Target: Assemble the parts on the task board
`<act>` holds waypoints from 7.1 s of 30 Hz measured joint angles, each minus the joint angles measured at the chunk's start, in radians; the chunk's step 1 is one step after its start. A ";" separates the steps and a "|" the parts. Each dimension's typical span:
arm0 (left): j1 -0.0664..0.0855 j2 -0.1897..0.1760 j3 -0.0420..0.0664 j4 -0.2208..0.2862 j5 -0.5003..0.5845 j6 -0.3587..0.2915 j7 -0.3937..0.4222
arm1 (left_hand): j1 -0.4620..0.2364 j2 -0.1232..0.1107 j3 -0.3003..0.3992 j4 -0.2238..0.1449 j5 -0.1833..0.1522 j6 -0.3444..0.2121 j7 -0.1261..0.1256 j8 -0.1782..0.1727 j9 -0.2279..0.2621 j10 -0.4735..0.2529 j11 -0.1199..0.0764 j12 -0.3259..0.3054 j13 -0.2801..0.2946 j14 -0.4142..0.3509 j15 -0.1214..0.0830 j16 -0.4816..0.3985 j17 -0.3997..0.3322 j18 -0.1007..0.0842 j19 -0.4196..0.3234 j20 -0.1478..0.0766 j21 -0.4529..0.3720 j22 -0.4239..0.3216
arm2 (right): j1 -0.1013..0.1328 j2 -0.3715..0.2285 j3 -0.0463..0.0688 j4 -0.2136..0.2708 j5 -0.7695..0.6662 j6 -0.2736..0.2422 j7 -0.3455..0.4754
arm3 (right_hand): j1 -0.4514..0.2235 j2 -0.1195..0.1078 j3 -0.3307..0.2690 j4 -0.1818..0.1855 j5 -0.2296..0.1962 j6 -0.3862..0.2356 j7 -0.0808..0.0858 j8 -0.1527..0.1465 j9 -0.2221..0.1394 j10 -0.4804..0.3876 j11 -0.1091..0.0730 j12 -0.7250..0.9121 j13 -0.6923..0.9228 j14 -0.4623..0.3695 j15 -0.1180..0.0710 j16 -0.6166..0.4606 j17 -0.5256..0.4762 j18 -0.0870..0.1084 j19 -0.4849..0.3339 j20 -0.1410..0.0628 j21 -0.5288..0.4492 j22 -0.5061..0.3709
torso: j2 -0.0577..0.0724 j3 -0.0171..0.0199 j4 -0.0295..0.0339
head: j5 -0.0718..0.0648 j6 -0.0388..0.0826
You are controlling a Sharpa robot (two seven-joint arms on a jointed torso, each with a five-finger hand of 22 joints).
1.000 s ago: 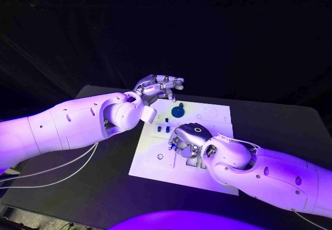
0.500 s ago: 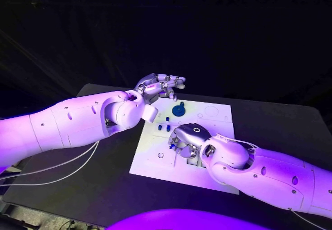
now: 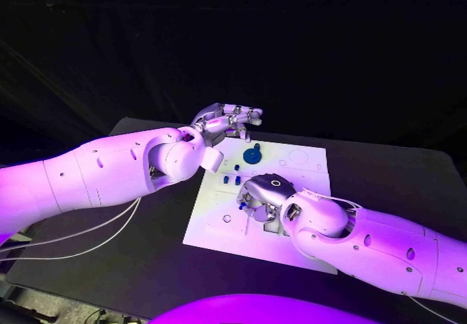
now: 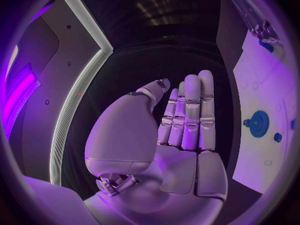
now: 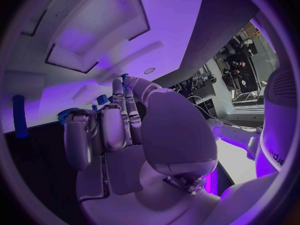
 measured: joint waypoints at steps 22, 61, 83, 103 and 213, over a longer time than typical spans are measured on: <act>0.003 0.003 0.000 0.000 -0.004 0.000 -0.009 | 0.000 0.000 -0.003 -0.003 0.000 0.000 0.000 0.004 0.000 0.000 0.000 0.005 0.000 0.000 0.000 0.000 -0.002 0.000 0.000 0.000 -0.004 -0.002 | -0.003 0.019 -0.002 -0.023 -0.011 0.023 0.001 | -0.062 -0.022 -0.026 0.026 -0.081 -0.040 0.018 -0.023 -0.008 -0.082 0.023 -0.031 -0.018 0.000 0.007 -0.012 -0.029 0.000 0.000 0.019 -0.052 0.000 | -0.001 -0.0014 -0.0009 | 0.000 -0.006; 0.004 -0.021 -0.002 -0.001 -0.007 -0.006 -0.027 | 0.011 0.011 -0.006 -0.006 0.000 -0.007 0.000 0.004 0.000 -0.010 0.003 0.012 0.000 0.000 0.000 0.000 -0.005 0.000 0.000 0.000 -0.008 -0.007 | 0.148 -0.296 0.014 0.097 0.087 0.042 0.002 | -0.062 -0.024 -0.145 0.048 -0.124 -0.126 0.001 -0.036 -0.041 -0.220 0.038 0.021 -0.050 -0.002 0.020 -0.064 -0.097 0.032 -0.050 0.032 -0.209 -0.079 | 0.000 -0.0006 -0.0024 | -0.028 0.016; 0.004 -0.022 -0.003 0.001 -0.007 -0.006 -0.027 | 0.011 0.011 -0.006 -0.006 0.000 -0.007 0.000 0.004 0.000 -0.011 0.004 0.012 -0.001 0.000 0.000 0.000 -0.005 0.000 0.000 0.000 -0.008 -0.007 | 0.117 -0.227 0.008 0.041 0.084 0.104 0.005 | -0.025 0.003 -0.141 0.062 -0.116 -0.114 -0.007 -0.031 -0.042 -0.155 0.019 0.063 -0.042 0.000 0.017 -0.058 -0.094 0.032 -0.033 0.023 -0.188 -0.047 | 0.001 -0.0016 -0.0012 | -0.027 0.012; 0.004 -0.023 -0.003 0.001 -0.009 -0.005 -0.031 | 0.015 0.014 -0.010 -0.010 0.000 -0.007 0.000 0.004 0.000 -0.011 0.004 0.017 -0.001 -0.007 0.000 0.000 -0.008 0.000 0.004 -0.004 -0.013 -0.009 | 0.108 -0.210 0.010 0.017 0.050 0.099 -0.003 | 0.009 0.051 -0.064 0.034 -0.158 -0.055 -0.001 -0.016 -0.028 -0.098 0.009 0.062 -0.042 0.002 0.005 -0.046 -0.078 0.032 -0.016 0.012 -0.151 0.000 | 0.001 -0.0009 -0.0018 | -0.023 0.009; 0.004 -0.011 -0.004 -0.017 -0.001 -0.003 -0.044 | 0.018 0.018 -0.010 -0.010 0.000 -0.011 0.004 0.008 0.000 -0.014 0.000 0.023 0.000 -0.010 0.003 0.000 -0.012 0.000 0.004 -0.004 -0.017 -0.012 | -0.015 0.029 0.010 0.065 0.022 0.084 -0.011 | -0.035 0.004 -0.066 0.039 -0.126 -0.083 0.010 -0.036 -0.024 -0.111 0.025 -0.012 -0.049 0.002 0.006 -0.050 -0.105 0.016 -0.009 0.020 -0.139 0.000 | 0.000 -0.0012 -0.0024 | 0.019 -0.017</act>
